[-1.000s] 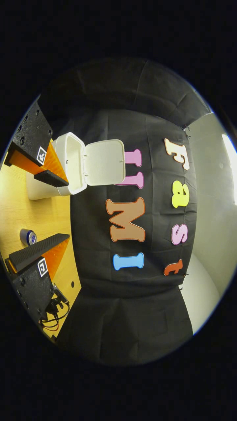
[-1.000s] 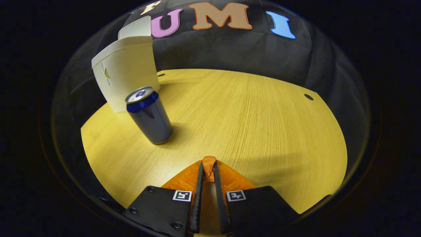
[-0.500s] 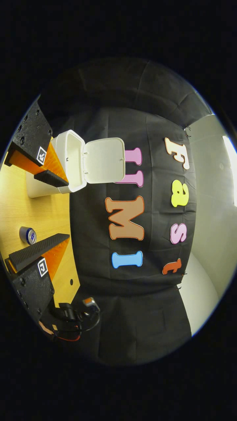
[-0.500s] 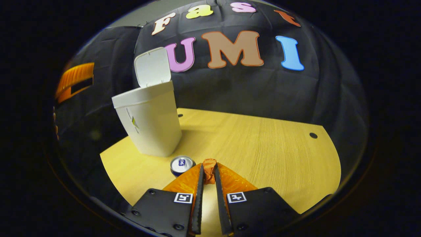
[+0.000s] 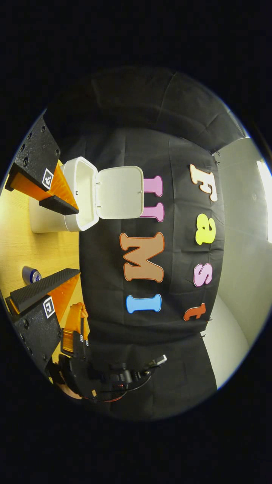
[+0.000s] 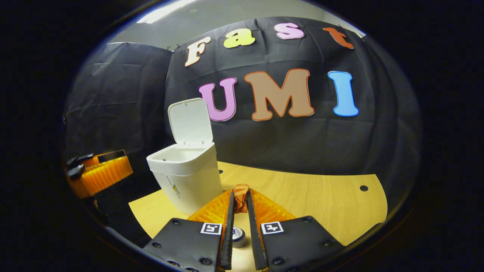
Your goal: Press the lid of the desktop garbage bin to open it, pick up the crumpled paper on the desktop and throw it into the bin, then pick up the pop can on the desktop and drop it into the bin, and finally close the garbage bin lid.
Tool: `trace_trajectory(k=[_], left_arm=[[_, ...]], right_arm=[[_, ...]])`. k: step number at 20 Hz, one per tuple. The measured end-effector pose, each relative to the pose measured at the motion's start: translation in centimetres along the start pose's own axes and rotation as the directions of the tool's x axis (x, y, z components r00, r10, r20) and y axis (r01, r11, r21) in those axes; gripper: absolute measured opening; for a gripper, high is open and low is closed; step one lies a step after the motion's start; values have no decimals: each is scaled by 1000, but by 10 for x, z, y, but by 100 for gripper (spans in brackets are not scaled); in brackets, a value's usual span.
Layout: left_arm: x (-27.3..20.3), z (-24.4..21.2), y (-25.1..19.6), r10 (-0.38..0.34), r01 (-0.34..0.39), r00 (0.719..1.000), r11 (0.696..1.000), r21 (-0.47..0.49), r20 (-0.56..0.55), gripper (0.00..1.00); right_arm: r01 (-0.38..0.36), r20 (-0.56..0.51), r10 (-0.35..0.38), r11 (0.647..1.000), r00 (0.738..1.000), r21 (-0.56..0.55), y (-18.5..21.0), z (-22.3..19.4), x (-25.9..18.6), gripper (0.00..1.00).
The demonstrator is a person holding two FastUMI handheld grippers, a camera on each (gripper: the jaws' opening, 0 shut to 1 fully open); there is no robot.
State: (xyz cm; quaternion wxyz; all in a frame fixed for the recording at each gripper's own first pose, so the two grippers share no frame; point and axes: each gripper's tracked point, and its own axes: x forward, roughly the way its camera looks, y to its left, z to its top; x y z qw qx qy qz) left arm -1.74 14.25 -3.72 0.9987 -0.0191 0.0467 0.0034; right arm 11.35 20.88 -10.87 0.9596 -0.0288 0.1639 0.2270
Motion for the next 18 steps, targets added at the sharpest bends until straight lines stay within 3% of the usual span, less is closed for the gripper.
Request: trace_trajectory(k=[8, 18], left_arm=[[0, -8, 47, 36, -36, 999, 999, -12, -11, 87], [1, -17, 110, 60, -60, 998, 998, -24, -21, 87]], right_arm=[[-67, 109, 75, 995, 991, -75, 59, 65, 29, 25], [-114, 147, 130, 987, 981, -111, 125, 103, 83, 23]])
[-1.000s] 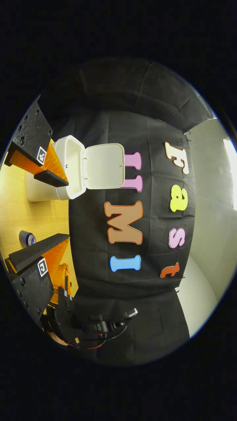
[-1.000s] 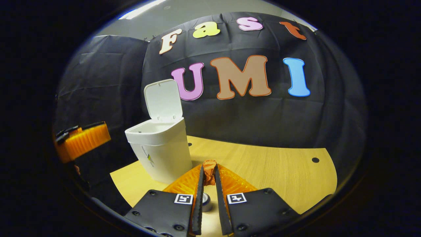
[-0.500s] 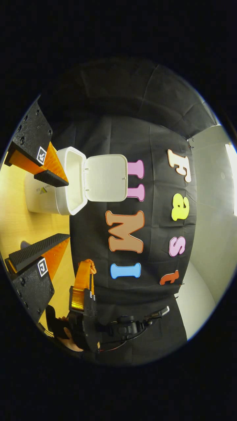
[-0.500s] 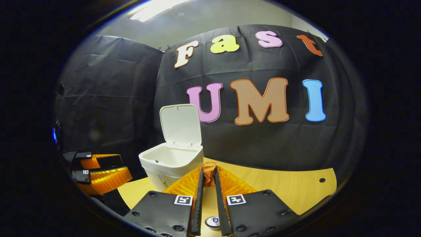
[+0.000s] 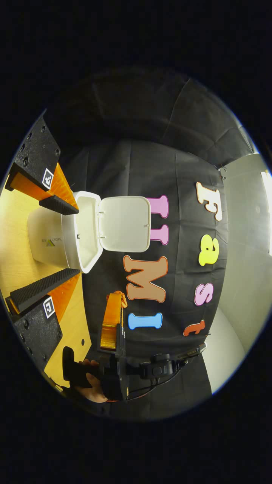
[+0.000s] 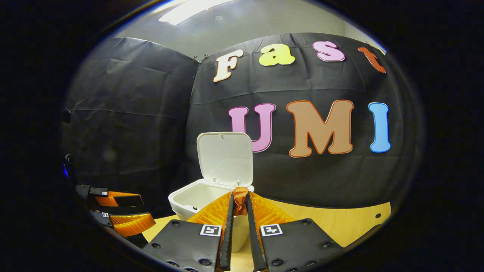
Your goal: Press the lid of the desktop garbage bin to open it, pick up the crumpled paper on the desktop and throw it into the bin, then pick up the pop can on the desktop and drop it into the bin, and finally close the garbage bin lid.
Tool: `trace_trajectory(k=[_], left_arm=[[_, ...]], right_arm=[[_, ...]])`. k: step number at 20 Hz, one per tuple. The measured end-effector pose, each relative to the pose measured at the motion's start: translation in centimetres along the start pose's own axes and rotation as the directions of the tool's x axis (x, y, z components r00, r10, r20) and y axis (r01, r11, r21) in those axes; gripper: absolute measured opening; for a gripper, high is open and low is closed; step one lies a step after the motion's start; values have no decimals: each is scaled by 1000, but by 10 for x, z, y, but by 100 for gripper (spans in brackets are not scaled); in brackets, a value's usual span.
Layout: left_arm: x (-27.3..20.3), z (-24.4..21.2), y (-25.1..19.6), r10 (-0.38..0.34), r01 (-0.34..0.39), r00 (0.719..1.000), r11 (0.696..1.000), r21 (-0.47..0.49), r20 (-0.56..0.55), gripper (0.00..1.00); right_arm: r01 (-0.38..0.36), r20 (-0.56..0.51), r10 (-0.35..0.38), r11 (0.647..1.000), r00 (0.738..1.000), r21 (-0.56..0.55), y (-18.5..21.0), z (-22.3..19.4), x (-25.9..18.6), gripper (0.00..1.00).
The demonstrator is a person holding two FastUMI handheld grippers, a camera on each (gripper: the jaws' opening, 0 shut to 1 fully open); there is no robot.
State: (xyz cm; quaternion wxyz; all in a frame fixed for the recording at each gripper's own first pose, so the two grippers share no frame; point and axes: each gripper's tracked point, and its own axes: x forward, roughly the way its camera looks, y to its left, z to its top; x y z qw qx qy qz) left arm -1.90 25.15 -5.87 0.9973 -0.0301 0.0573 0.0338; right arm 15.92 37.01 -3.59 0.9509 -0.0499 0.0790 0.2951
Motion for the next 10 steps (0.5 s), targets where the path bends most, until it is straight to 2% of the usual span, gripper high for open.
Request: trace_trajectory(k=[8, 10], left_arm=[[-4, -3, 46, 47, -47, 999, 999, -5, -5, 89], [-6, -5, 54, 59, -59, 998, 998, -3, -5, 87]], right_arm=[[-39, -80, 39, 999, 996, -7, 36, -23, 69, 23], [-52, -103, 52, 999, 993, -4, 43, -31, 84, 23]])
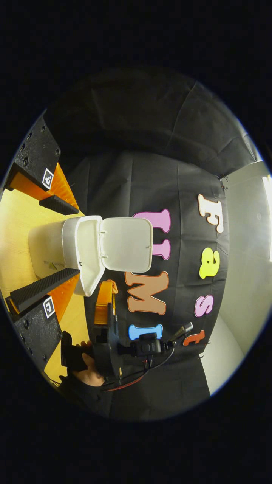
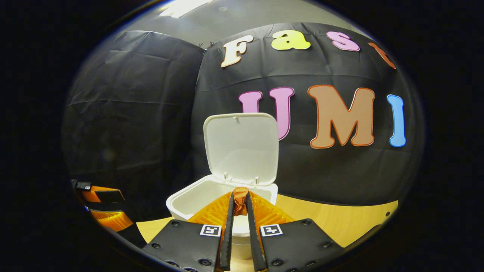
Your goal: Press the lid of the desktop garbage bin to open it, pick up the crumpled paper on the desktop and throw it into the bin, then pick up the pop can on the desktop and drop it into the bin, and finally close the garbage bin lid.
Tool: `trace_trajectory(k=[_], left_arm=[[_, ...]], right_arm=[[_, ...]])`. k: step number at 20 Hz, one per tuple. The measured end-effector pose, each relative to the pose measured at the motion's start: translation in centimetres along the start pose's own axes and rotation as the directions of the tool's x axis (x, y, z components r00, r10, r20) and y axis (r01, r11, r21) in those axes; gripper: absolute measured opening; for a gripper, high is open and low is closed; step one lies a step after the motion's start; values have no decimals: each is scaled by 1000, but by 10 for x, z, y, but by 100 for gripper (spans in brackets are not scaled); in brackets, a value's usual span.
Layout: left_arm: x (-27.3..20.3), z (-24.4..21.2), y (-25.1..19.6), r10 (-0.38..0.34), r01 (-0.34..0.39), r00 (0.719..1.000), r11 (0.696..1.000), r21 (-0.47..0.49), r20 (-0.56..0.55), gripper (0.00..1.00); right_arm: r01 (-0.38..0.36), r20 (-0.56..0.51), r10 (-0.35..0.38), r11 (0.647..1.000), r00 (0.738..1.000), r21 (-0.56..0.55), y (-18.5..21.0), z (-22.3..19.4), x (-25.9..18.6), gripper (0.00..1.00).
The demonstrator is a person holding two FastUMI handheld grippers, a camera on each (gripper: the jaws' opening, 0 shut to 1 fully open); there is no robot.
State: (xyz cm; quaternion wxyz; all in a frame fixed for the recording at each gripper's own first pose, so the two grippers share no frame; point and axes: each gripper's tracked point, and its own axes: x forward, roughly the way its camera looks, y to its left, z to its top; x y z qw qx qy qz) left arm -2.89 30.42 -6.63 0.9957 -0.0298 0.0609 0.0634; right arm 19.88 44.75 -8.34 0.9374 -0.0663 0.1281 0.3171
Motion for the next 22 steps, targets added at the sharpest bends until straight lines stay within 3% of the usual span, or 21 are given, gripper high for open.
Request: trace_trajectory(k=[1, 5, 6, 9, 13, 14, 18, 19, 22], left_arm=[[-1, 0, 3, 5, -5, 1000, 1000, 0, 0, 87], [-3, -2, 8, 16, -16, 1000, 1000, 2, -5, 87], [-4, -1, 8, 17, -17, 1000, 1000, 2, -3, 87], [-4, -1, 4, 13, -13, 1000, 1000, 5, 2, 89], [0, 4, -10, -6, 6, 1000, 1000, 12, 16, 87], [2, 5, -15, -15, 15, 1000, 1000, 14, 20, 89], [12, 8, -44, -65, 65, 997, 998, 20, 32, 89], [15, 9, -54, -84, 83, 996, 996, 19, 33, 89], [20, 10, -88, -147, 146, 988, 989, 18, 41, 87]], right_arm=[[-11, -11, 11, 1000, 1000, 0, 5, -3, 7, 23], [-9, -32, 9, 1000, 999, -7, 13, -7, 24, 39], [-8, -32, 8, 1000, 999, -4, 13, -7, 26, 53], [5, -21, -5, 1000, 1000, -13, 12, -3, 17, 75], [35, 52, -34, 999, 998, -20, 0, 16, -11, 75], [48, 65, -47, 999, 997, -20, -6, 18, -20, 79], [116, 126, -116, 993, 985, 1, -37, 31, -67, 75], [141, 142, -141, 990, 980, 9, -47, 35, -81, 80], [206, 181, -210, 978, 961, 44, -78, 40, -123, 84]])
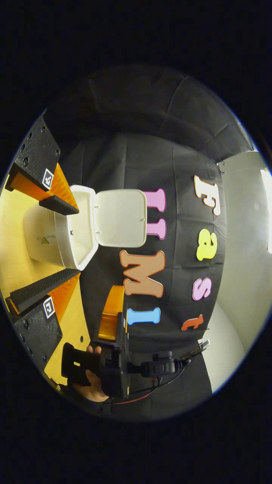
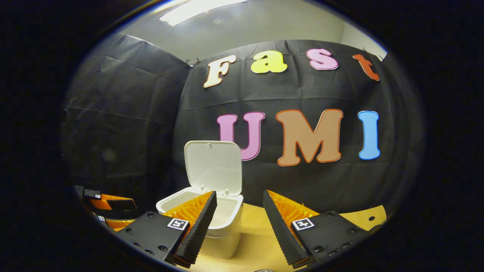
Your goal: Press the lid of the desktop garbage bin to open it, pick up the crumpled paper on the desktop and throw it into the bin, then pick up the pop can on the desktop and drop it into the bin, and finally close the garbage bin lid.
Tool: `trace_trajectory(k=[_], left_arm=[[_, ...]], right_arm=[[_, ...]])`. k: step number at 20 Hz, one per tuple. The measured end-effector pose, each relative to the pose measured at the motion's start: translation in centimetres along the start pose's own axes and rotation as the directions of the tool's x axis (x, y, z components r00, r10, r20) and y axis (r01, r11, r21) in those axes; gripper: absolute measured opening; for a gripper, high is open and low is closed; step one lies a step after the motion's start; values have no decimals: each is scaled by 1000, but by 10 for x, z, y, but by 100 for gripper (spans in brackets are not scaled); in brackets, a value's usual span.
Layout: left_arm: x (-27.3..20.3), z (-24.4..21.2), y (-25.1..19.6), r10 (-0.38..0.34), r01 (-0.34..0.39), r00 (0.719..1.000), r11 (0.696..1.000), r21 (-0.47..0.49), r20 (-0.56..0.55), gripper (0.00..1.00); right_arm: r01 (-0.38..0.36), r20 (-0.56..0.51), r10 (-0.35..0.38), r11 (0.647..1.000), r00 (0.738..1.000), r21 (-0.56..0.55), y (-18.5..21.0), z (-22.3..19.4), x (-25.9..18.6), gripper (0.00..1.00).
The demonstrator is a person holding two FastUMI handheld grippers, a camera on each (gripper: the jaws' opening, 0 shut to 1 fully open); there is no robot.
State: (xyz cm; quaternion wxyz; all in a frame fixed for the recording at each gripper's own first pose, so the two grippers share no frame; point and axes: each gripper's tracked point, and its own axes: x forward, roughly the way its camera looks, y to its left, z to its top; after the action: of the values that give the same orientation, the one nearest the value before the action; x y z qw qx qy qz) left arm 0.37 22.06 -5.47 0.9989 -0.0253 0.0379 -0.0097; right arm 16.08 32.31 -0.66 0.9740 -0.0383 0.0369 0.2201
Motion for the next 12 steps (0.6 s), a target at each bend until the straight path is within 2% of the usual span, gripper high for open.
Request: trace_trajectory(k=[3, 6, 7, 9, 12], left_arm=[[9, 0, -34, -60, 60, 998, 998, -9, 4, 84], [18, -4, -66, -115, 115, 993, 993, -13, 3, 87], [21, -6, -76, -129, 129, 992, 992, -14, 0, 87], [27, -11, -98, -160, 160, 987, 987, -25, -6, 87], [35, -24, -130, -201, 201, 979, 979, -27, -26, 87]], right_arm=[[77, 27, -78, 997, 997, 17, -42, 8, -34, 84], [165, 56, -167, 986, 984, 36, -86, 18, -70, 84], [192, 64, -194, 981, 979, 41, -99, 18, -83, 86], [244, 70, -246, 969, 967, 45, -125, 20, -109, 98], [312, 70, -316, 948, 946, 58, -161, 19, -145, 98]])
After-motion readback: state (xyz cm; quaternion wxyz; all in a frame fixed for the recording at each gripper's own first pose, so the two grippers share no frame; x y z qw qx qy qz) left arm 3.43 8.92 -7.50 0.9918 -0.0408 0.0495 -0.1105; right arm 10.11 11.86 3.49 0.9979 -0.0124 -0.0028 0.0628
